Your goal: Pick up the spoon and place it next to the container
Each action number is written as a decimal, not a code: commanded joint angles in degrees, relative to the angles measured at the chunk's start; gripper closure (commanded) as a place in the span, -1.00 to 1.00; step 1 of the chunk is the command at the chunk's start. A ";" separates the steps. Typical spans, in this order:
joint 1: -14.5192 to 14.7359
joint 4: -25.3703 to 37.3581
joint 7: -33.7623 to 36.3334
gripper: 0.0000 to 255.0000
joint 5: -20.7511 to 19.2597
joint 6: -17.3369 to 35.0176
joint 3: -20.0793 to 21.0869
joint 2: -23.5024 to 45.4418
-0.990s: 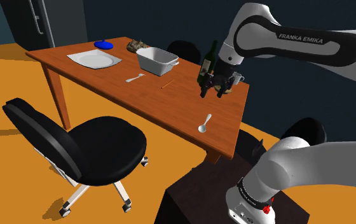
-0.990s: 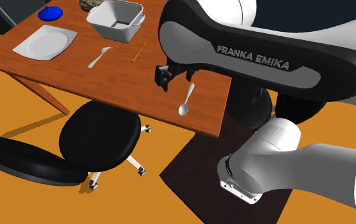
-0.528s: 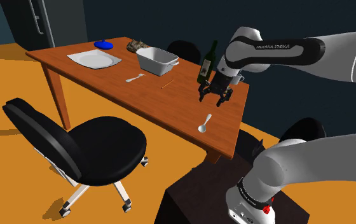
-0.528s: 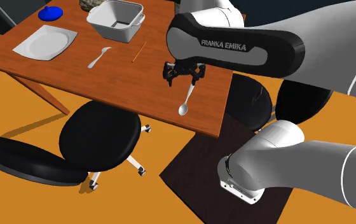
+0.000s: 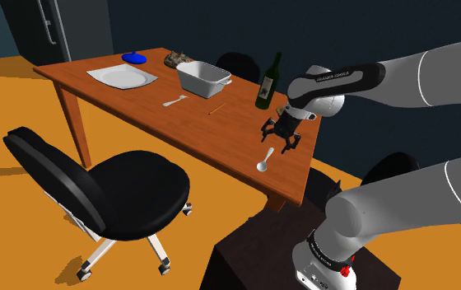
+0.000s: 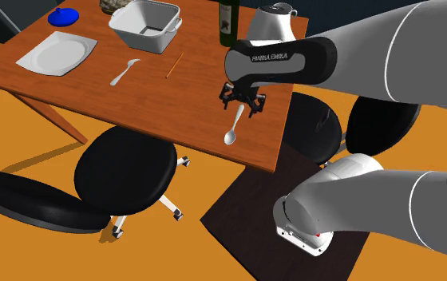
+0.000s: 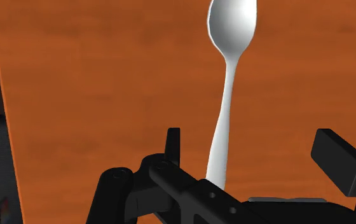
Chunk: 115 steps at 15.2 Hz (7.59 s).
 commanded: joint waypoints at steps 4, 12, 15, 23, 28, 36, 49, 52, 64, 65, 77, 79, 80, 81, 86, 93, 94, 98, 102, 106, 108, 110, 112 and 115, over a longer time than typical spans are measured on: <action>0.12 -2.24 0.20 -1.00 1.45 5.00 -0.12 2.78; 0.82 -3.41 -0.41 -1.00 2.56 8.44 0.04 5.04; 0.82 -3.41 -0.41 -1.00 2.56 8.43 0.04 5.03; 0.88 -3.44 -0.26 1.00 2.59 8.40 0.15 4.94; 0.46 -2.42 0.50 1.00 1.77 5.59 0.19 3.11; -0.25 0.85 2.51 1.00 0.20 -1.79 0.44 -1.14; -0.83 7.90 5.00 1.00 -1.32 -12.95 0.55 -5.46; -0.89 9.79 5.49 1.00 -1.55 -15.38 0.55 -6.04; -0.94 19.35 6.86 1.00 -2.13 -23.40 0.29 -4.60; -0.90 21.26 6.61 1.00 -2.09 -22.95 0.12 -2.19; -0.91 49.67 4.32 1.00 -0.77 -23.80 -1.63 25.88; -1.11 55.67 4.14 1.00 -0.43 -25.05 -1.81 30.72; -1.24 58.88 4.08 1.00 -0.24 -25.81 -1.88 33.20; -1.40 62.24 4.05 1.00 -0.06 -26.67 -1.94 35.74; -2.63 82.73 4.47 1.00 0.93 -32.95 -1.97 50.05; -4.57 108.75 6.07 1.00 1.71 -41.78 -1.27 67.08; -4.42 106.64 5.79 1.00 1.69 -40.48 -1.34 66.31; -3.96 100.03 4.85 1.00 1.66 -36.04 -1.52 64.26; -3.64 95.06 4.07 1.00 1.69 -32.28 -1.61 63.13; -3.40 91.05 3.37 1.00 1.78 -28.92 -1.65 62.56; -3.30 89.31 3.04 1.00 1.84 -27.34 -1.65 62.43; -3.21 87.71 2.72 1.00 1.90 -25.82 -1.65 62.38; -3.14 86.25 2.41 1.00 1.98 -24.35 -1.64 62.42; -3.04 84.26 1.96 1.00 2.12 -22.22 -1.61 62.61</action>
